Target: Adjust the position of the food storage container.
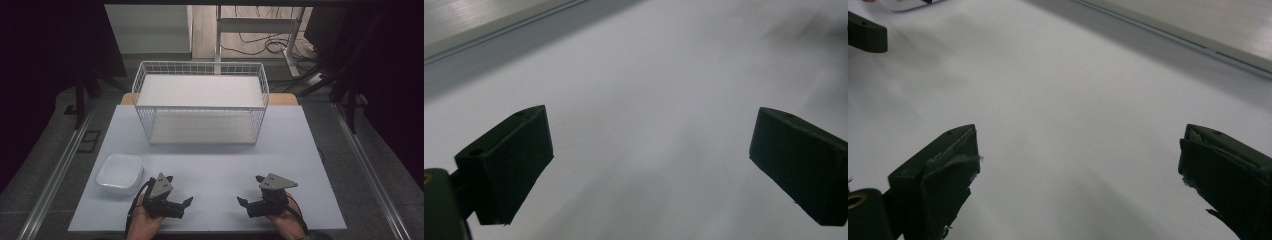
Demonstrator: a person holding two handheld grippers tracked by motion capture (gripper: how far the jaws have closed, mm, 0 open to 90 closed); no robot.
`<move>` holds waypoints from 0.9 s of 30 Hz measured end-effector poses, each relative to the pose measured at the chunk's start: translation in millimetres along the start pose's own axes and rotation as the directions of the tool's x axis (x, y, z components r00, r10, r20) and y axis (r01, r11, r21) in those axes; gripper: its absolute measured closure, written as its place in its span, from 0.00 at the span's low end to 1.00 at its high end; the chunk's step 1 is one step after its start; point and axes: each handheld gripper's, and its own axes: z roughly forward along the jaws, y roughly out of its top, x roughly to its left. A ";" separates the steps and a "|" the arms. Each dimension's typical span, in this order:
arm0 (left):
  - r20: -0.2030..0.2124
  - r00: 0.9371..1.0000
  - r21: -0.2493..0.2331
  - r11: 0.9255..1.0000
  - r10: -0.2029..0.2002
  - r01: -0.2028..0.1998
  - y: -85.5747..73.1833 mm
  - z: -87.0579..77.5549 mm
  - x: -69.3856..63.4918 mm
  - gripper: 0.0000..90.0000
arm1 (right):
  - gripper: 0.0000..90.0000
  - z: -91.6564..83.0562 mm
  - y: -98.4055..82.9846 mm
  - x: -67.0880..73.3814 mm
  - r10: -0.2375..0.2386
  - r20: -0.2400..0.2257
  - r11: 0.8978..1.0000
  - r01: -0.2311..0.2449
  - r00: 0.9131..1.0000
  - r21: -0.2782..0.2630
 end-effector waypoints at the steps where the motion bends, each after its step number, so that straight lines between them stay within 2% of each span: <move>1: 0.016 1.000 0.005 1.000 -0.018 0.018 -0.4 0.3 1.5 0.04 | 0.03 -0.1 0.2 -0.2 0.000 0.004 1.000 0.000 1.000 -0.002; 4: 0.028 0.999 0.023 0.999 -0.028 0.027 -0.4 0.3 3.4 0.05 | 0.03 0.2 -0.1 -0.3 -0.003 0.006 1.000 0.003 1.000 0.005; 8: 0.022 1.000 0.052 0.999 -0.006 0.005 1.7 1.2 2.0 0.04 | 0.02 1.9 -0.6 -1.1 -0.005 0.014 1.000 0.005 1.000 0.015; 9: 0.026 1.000 0.056 0.998 -0.003 0.002 2.3 1.4 1.8 0.04 | 0.02 1.8 -0.5 -1.2 -0.007 0.012 1.000 0.006 1.000 0.014; 10: 0.050 0.999 0.052 0.999 -0.004 0.001 3.6 0.7 2.2 0.04 | 0.02 1.6 -0.2 -0.6 -0.006 0.012 1.000 0.006 1.000 0.008; 13: 0.055 0.998 0.053 0.999 -0.012 0.009 5.6 0.2 2.6 0.06 | 0.02 1.6 0.0 -0.4 -0.007 0.006 1.000 0.007 1.000 0.009; 15: 0.060 0.998 0.052 0.999 -0.011 0.008 6.9 -1.0 3.1 0.14 | 0.01 1.9 -0.2 -0.3 -0.009 0.004 1.000 0.009 1.000 0.012; 17: 0.058 0.998 0.055 0.999 -0.005 0.002 8.3 -2.0 3.9 0.16 | 0.01 2.0 -0.2 -0.5 -0.009 0.003 1.000 0.009 1.000 0.014; 18: 0.061 0.998 0.057 0.998 -0.001 -0.003 8.8 -2.2 4.6 0.22 | 0.01 1.9 -0.1 -0.7 -0.010 0.003 1.000 0.010 1.000 0.015; 19: 0.058 0.998 0.058 0.998 0.002 -0.006 9.3 -2.5 5.3 0.22 | 0.01 1.9 -0.1 -0.7 -0.010 0.003 1.000 0.010 1.000 0.015; 20: 0.066 0.998 0.056 0.998 0.005 -0.008 11.0 -3.5 7.3 0.29 | 0.01 1.6 0.1 -1.0 -0.008 0.004 1.000 0.008 1.000 0.013; 23: 0.058 0.998 0.047 0.999 0.013 -0.016 13.4 -5.5 9.0 0.39 | 0.01 1.4 0.2 -1.5 -0.009 0.004 1.000 0.009 1.000 0.013; 24: 0.056 0.998 0.045 0.999 0.017 -0.020 15.1 -6.8 10.6 0.39 | 0.01 1.4 0.2 -1.8 -0.010 0.004 1.000 0.010 1.000 0.014; 25: 0.053 0.998 0.042 0.999 0.019 -0.021 16.8 -8.6 13.3 0.46 | 0.01 1.3 0.2 -2.3 -0.013 0.005 1.000 0.013 1.000 0.019; 27: 0.046 0.999 0.044 0.999 0.020 -0.022 17.8 -9.8 15.0 0.52 | 0.01 1.8 0.2 -2.5 -0.012 0.004 1.000 0.012 1.000 0.021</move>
